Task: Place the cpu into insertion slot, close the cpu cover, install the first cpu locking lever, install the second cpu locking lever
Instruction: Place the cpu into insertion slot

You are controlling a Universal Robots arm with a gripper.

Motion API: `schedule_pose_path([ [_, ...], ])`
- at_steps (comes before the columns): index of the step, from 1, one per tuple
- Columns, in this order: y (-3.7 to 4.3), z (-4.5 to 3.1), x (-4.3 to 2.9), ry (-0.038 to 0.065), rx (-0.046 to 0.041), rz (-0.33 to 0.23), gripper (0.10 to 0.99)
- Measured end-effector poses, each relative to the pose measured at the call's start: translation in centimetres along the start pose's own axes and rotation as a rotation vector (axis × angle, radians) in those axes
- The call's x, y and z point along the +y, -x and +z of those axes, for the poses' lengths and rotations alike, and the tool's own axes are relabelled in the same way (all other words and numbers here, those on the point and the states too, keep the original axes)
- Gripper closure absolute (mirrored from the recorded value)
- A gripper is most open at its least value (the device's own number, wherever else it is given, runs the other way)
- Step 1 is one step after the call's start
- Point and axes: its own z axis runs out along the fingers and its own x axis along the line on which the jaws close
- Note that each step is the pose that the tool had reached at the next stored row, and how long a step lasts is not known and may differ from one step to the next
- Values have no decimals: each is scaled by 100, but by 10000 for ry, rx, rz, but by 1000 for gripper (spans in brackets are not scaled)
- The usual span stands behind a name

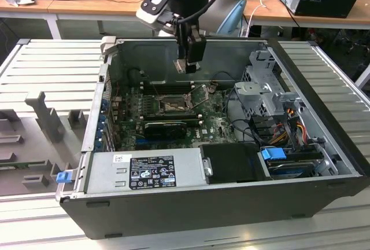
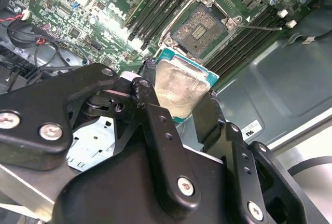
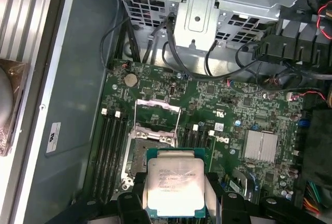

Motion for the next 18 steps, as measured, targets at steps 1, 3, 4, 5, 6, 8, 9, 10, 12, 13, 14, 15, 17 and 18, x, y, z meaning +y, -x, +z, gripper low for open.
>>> schedule_pose_path([
  [1,0,2,0,2,-6,78,557],
  [3,0,4,0,4,-18,207,557],
  [4,0,5,-1,5,-23,269,557],
  [5,0,6,-1,6,-27,323,557],
  [6,0,6,-1,7,-32,368,557],
  [8,0,7,-1,8,-38,443,557],
  [9,0,7,-1,9,-41,471,557],
  [10,0,8,-1,9,-43,502,557],
  [12,0,8,-1,12,-52,602,557],
  [13,0,9,-1,13,-59,697,557],
  [14,0,10,-1,15,-66,784,557],
  [15,0,10,-1,18,-76,902,557],
  [17,0,11,-1,22,-100,1165,557],
  [18,0,11,-1,25,-116,1350,557],
])
